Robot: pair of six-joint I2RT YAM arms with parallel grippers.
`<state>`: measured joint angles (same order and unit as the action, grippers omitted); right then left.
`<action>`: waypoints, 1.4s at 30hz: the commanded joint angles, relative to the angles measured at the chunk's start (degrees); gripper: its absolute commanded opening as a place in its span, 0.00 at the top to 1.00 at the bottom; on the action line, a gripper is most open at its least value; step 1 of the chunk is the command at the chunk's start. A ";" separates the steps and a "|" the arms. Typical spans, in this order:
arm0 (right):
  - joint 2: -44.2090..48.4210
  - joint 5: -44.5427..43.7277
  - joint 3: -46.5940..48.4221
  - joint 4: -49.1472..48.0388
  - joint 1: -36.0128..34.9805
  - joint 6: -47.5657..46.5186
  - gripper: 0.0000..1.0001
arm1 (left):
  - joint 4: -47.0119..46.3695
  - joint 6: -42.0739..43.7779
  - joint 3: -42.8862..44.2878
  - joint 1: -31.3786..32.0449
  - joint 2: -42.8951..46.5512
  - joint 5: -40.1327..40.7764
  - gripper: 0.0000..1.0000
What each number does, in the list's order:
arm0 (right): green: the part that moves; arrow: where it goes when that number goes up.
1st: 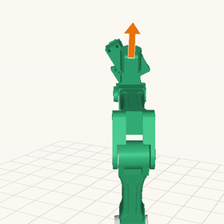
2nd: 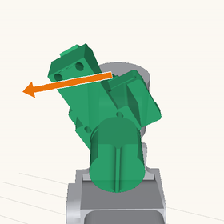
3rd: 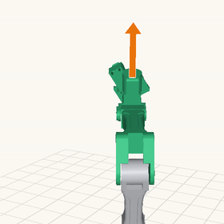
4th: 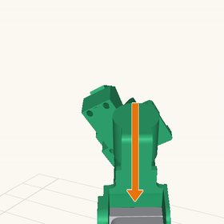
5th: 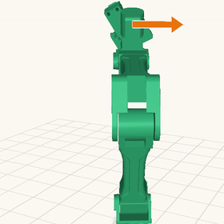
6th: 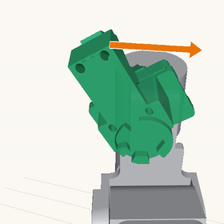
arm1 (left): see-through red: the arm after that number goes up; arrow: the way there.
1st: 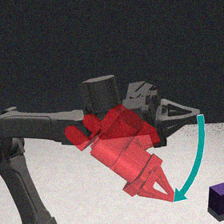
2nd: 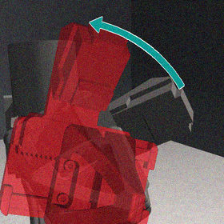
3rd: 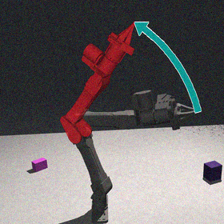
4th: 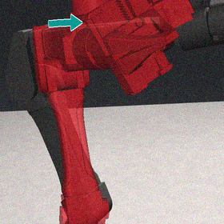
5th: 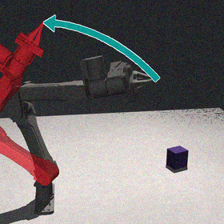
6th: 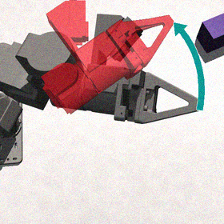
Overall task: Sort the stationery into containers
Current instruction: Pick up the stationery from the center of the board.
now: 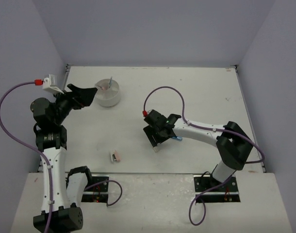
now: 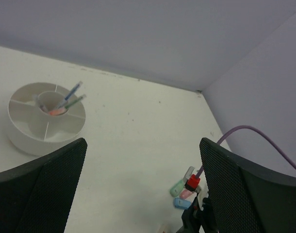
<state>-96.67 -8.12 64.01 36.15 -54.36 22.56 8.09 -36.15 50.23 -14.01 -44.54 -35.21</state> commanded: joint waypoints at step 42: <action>31.16 -11.68 -8.48 -21.10 -8.13 -4.81 1.00 | -36.77 -20.07 -16.76 47.90 -17.86 3.39 0.48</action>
<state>-68.85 -16.32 55.95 17.15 -62.46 18.22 -21.52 -54.71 33.14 31.03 -59.59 -31.24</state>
